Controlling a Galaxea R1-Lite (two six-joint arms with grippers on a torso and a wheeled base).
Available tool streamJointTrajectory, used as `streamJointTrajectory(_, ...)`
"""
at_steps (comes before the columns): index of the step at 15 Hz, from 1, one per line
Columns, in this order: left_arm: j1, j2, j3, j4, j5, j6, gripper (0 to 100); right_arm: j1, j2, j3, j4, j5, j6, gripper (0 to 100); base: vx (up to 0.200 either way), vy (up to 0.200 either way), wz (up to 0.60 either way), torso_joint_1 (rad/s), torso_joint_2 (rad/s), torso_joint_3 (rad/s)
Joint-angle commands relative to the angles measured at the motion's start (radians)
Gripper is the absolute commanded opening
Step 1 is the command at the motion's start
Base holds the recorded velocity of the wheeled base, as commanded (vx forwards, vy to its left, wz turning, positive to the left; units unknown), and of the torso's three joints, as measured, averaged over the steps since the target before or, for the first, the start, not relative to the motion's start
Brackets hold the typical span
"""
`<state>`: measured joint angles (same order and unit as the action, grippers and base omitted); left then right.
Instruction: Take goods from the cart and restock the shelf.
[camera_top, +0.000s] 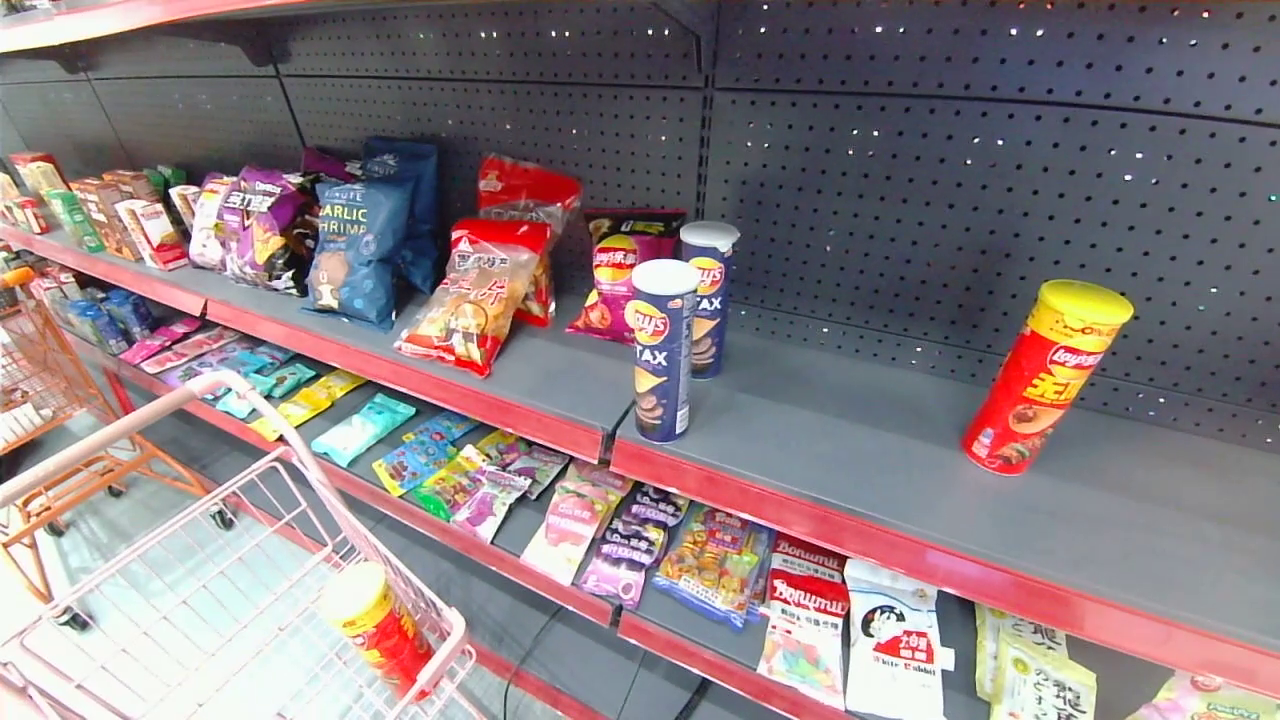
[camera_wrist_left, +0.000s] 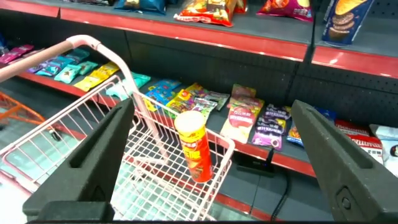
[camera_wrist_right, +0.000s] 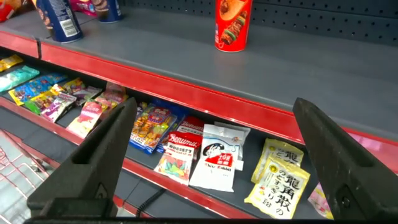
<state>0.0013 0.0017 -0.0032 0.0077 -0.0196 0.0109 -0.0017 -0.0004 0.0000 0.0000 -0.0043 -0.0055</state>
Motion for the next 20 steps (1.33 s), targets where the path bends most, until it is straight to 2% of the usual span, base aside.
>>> streamJointTrajectory(1,0.0,0.0,0.0,0.0,0.0,0.0,100,0.0,0.0,0.0,0.0,0.0,-0.001,100,0.0,0.0,0.0,0.0,0.0,0.0)
streamJointTrajectory(12,0.0,0.0,0.0,0.0,0.0,0.0,100,0.0,0.0,0.0,0.0,0.0,-0.001,100,0.0,0.0,0.0,0.0,0.0,0.0)
streamJointTrajectory(16,0.0,0.0,0.0,0.0,0.0,0.0,100,0.002,0.0,0.0,0.0,0.0,-0.001,100,0.0,0.0,0.6,0.0,0.0,0.005)
streamJointTrajectory(20,0.0,0.0,0.0,0.0,0.0,0.0,100,0.002,0.0,0.0,0.0,0.0,-0.001,100,0.0,0.0,0.0,0.0,0.0,0.0)
